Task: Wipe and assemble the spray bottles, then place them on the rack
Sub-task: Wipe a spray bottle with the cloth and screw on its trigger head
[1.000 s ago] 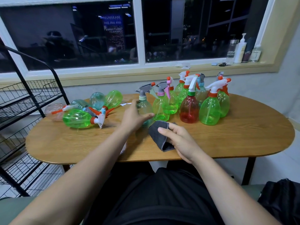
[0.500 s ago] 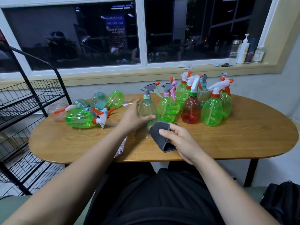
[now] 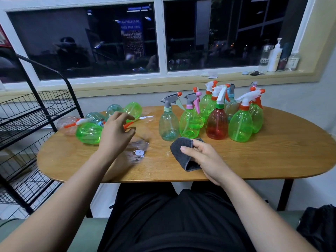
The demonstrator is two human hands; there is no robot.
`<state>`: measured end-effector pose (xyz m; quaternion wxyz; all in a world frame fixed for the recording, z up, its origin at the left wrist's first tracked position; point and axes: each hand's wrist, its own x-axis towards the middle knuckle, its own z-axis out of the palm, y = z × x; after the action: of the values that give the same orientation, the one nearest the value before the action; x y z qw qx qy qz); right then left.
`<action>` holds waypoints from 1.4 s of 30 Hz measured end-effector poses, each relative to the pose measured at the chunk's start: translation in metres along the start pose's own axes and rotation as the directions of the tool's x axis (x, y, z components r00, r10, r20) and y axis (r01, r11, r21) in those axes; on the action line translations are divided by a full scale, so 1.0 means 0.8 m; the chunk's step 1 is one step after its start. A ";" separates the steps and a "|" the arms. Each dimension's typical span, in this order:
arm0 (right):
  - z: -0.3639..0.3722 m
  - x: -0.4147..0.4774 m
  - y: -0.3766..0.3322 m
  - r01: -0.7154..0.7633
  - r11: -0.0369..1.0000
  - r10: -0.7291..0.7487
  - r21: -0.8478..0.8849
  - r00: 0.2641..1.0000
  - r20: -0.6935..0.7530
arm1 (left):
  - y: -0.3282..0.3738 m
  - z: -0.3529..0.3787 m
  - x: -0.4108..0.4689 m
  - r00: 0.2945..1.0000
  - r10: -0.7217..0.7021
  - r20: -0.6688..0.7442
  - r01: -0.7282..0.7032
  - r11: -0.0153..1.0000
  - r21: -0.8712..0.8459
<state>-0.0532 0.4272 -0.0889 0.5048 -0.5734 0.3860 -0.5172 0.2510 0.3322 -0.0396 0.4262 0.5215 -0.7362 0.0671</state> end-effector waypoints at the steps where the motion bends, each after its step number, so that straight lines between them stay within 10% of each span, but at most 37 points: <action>1: 0.000 0.000 0.000 -0.001 1.000 0.001 0.001 1.000 -0.001 | -0.005 -0.003 -0.001 1.000 0.007 -0.006 -0.007 1.000 0.011; 14: 0.000 -0.001 -0.001 -0.005 1.000 0.005 -0.001 1.000 0.013 | -0.080 -0.043 -0.010 0.972 -0.233 -0.007 0.233 0.968 0.095; 23: 0.002 -0.001 -0.004 -0.013 1.000 0.013 -0.015 1.000 0.004 | -0.097 -0.046 -0.015 0.946 -0.220 0.240 0.141 0.941 0.308; 42: 0.003 -0.003 -0.006 -0.038 0.999 0.037 -0.003 0.999 -0.015 | -0.088 -0.037 -0.028 0.994 -0.022 0.111 -0.018 0.936 0.351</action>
<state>-0.0520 0.4306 -0.0845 0.5104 -0.5631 0.4014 -0.5112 0.3278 0.3326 -0.0606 0.2840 0.5929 -0.7347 0.1676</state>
